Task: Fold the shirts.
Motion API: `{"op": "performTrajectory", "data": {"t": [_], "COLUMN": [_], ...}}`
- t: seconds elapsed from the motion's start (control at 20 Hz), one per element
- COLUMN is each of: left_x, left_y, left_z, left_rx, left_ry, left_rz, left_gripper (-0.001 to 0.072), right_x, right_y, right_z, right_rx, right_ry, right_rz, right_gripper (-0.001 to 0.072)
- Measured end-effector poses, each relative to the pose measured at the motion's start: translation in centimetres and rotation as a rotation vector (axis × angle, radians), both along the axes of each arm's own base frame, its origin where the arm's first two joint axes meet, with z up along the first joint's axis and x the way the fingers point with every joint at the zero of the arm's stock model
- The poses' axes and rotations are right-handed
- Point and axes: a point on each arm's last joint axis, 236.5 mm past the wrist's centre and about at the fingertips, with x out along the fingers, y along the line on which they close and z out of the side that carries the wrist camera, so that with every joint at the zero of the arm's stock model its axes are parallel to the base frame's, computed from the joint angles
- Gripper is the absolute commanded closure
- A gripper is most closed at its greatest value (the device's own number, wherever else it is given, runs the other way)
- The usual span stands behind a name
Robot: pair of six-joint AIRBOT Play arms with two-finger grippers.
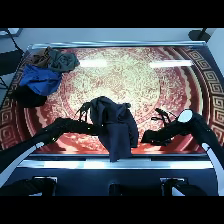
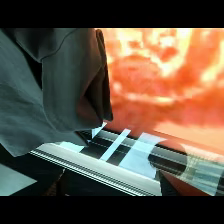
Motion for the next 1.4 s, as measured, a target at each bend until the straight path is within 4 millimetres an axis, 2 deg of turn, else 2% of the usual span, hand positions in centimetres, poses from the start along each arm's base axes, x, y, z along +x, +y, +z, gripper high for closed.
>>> {"op": "performTrajectory", "data": {"t": [0.15,0.2,0.3,0.35,0.4,0.45,0.6,0.7,0.75,0.85,0.9,0.95,1.0,1.05,1.15,1.25,1.3,1.4], "left_x": [0.7,1.1,1.6,1.7,1.8,2.0,2.8,4.3,5.5,8.0,9.2,10.0,10.4,10.3,7.9,4.2,2.0,-1.6], "left_y": [-0.1,0.0,0.1,0.1,0.1,0.0,-0.1,0.2,0.5,2.0,3.2,4.6,6.5,8.6,13.9,19.0,21.2,24.6], "left_z": [0.3,0.6,1.1,1.4,1.6,1.9,3.5,6.3,8.8,15.3,19.9,24.5,30.1,35.4,45.9,52.8,55.4,58.0], "left_rx": [0.001,0.006,0.020,0.025,0.028,0.029,0.029,0.033,0.039,0.062,0.075,0.084,0.085,0.085,0.072,0.060,0.054,0.062], "left_ry": [-0.020,-0.030,-0.048,-0.052,-0.056,-0.060,-0.096,-0.175,-0.245,-0.423,-0.539,-0.645,-0.768,-0.881,-1.092,-1.234,-1.287,-1.341], "left_rz": [0.001,-0.004,-0.019,-0.028,-0.034,-0.039,-0.051,-0.061,-0.065,-0.063,-0.047,-0.023,0.018,0.066,0.200,0.343,0.410,0.511], "left_gripper": [0.0681,0.0682,0.0681,0.0681,0.0681,0.0681,0.0682,0.0682,0.0682,0.0682,0.0682,0.0682,0.0682,0.0682,0.0682,0.0682,0.0682,0.0682], "right_x": [-0.3,-0.2,-0.2,-0.1,0.3,0.8,2.7,4.5,5.9,9.4,11.6,13.5,15.0,16.1,15.7,13.0,11.3,8.7], "right_y": [1.8,2.4,3.7,4.2,4.6,5.0,5.5,5.4,5.0,3.2,1.8,0.3,-1.4,-3.3,-6.7,-9.4,-10.6,-12.6], "right_z": [-1.1,-1.7,-2.7,-3.2,-3.6,-4.0,-4.1,-2.8,-1.4,3.1,6.6,10.6,15.3,21.1,31.9,40.0,42.6,45.2], "right_rx": [-0.003,-0.008,-0.017,-0.024,-0.030,-0.038,-0.051,-0.070,-0.092,-0.174,-0.235,-0.296,-0.365,-0.431,-0.534,-0.605,-0.635,-0.682], "right_ry": [0.002,0.004,0.008,0.003,-0.006,-0.020,-0.076,-0.156,-0.227,-0.422,-0.554,-0.684,-0.823,-0.987,-1.263,-1.462,-1.521,-1.566], "right_rz": [0.058,0.069,0.084,0.084,0.074,0.053,0.006,0.017,0.034,0.064,0.066,0.054,0.034,-0.005,-0.088,-0.165,-0.199,-0.247], "right_gripper": [0.0030,0.0052,0.0217,0.0352,0.0609,0.0670,0.0671,0.0671,0.0671,0.0671,0.0670,0.0670,0.0670,0.0670,0.0670,0.0670,0.0670,0.0670]}}
